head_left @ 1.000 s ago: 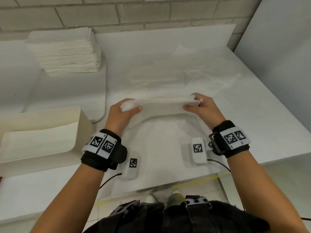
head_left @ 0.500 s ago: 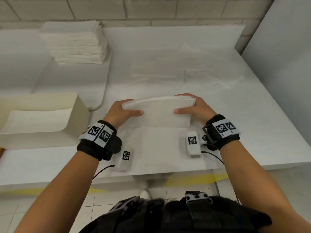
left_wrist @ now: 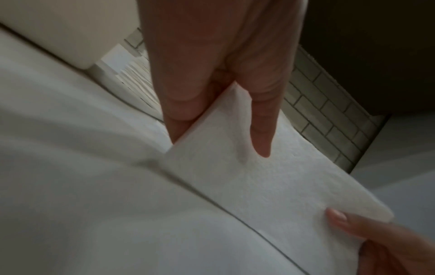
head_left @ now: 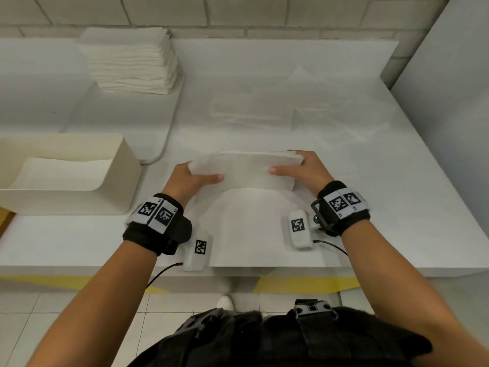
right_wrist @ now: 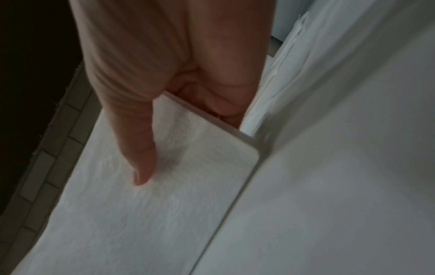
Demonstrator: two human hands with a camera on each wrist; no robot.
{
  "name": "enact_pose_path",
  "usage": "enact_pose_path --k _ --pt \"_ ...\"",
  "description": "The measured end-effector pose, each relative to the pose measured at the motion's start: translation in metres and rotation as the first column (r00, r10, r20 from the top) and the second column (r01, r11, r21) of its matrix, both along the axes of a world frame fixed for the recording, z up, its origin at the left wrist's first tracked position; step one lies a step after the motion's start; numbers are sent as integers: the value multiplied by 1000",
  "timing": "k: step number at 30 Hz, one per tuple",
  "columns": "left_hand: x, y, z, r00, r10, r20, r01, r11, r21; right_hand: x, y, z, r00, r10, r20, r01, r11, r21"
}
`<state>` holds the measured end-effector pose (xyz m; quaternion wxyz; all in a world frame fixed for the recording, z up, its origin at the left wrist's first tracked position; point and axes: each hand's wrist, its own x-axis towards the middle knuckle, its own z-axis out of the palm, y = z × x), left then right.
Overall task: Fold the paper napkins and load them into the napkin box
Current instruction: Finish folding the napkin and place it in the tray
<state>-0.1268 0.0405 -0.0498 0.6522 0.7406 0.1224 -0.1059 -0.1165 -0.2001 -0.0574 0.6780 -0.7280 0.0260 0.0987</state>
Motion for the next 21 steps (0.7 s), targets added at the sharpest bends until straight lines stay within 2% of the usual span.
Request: enact_pose_path --k 3,7,10,15,16,18,21 --pt "2 -2 0 999 -34 -4 34 999 33 2 -3 0 999 15 30 -14 999 -35" --pt "5 -5 -1 996 -82 -37 84 994 64 5 -4 -7 998 14 -67 -21 995 -99" --pt "7 -6 -3 996 -80 -35 83 994 71 5 -4 -9 998 -19 -63 14 997 -73" --pt "9 1 -11 983 -146 -111 159 980 119 6 -11 -7 988 83 -131 -105 979 -173" --pt "10 2 -10 983 -145 -111 160 977 142 6 -12 -5 991 68 -111 -88 980 -180" --pt "15 3 1 989 -130 -71 144 952 269 7 -15 4 998 44 45 -33 976 -217" --pt "23 -1 34 966 -252 52 195 849 491 10 -12 31 944 173 282 -59 927 -372"
